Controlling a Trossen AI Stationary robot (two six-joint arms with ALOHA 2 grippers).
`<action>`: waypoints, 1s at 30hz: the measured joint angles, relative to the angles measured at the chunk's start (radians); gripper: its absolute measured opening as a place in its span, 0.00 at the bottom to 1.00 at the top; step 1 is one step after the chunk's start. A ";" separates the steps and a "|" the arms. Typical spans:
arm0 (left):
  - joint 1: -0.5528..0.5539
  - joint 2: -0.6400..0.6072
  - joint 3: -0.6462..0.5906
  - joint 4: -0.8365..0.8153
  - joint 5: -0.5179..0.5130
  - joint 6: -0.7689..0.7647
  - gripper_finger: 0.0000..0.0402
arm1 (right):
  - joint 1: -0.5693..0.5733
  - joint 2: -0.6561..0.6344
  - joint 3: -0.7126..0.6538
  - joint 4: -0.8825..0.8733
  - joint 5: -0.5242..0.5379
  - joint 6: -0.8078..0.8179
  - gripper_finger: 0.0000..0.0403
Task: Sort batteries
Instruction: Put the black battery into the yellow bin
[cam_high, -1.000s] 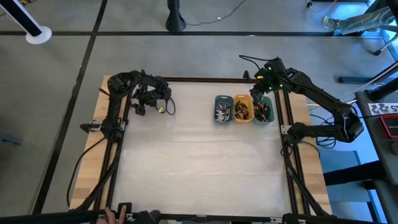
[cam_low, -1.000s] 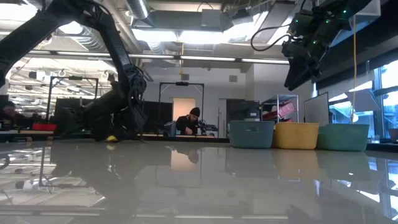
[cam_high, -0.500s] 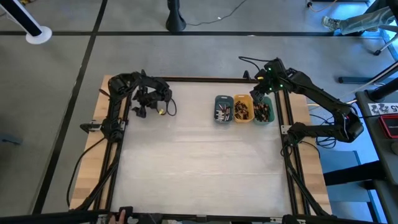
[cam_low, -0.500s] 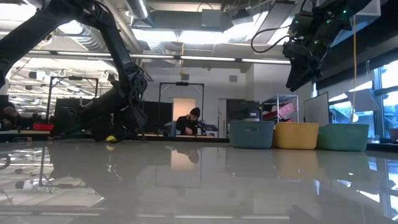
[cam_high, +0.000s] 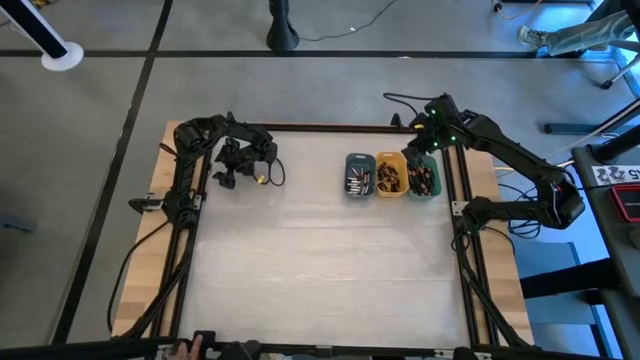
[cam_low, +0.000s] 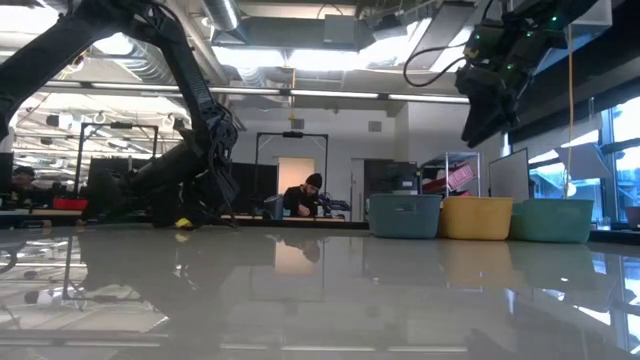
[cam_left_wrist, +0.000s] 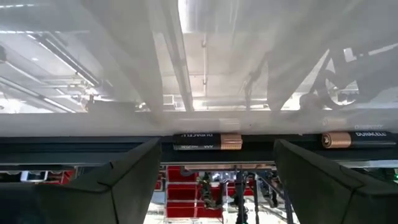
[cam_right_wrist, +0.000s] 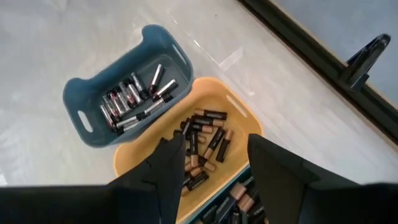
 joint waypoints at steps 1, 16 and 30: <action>0.000 0.000 0.000 0.002 0.001 -0.001 0.75 | 0.000 0.000 0.000 -0.005 0.000 0.000 0.44; 0.014 -0.073 0.005 -0.079 0.026 -0.116 0.75 | 0.000 0.000 0.000 0.044 -0.008 0.004 0.44; 0.188 -0.361 0.006 -0.032 0.365 -0.493 0.75 | 0.000 0.000 0.000 0.108 -0.023 0.029 0.44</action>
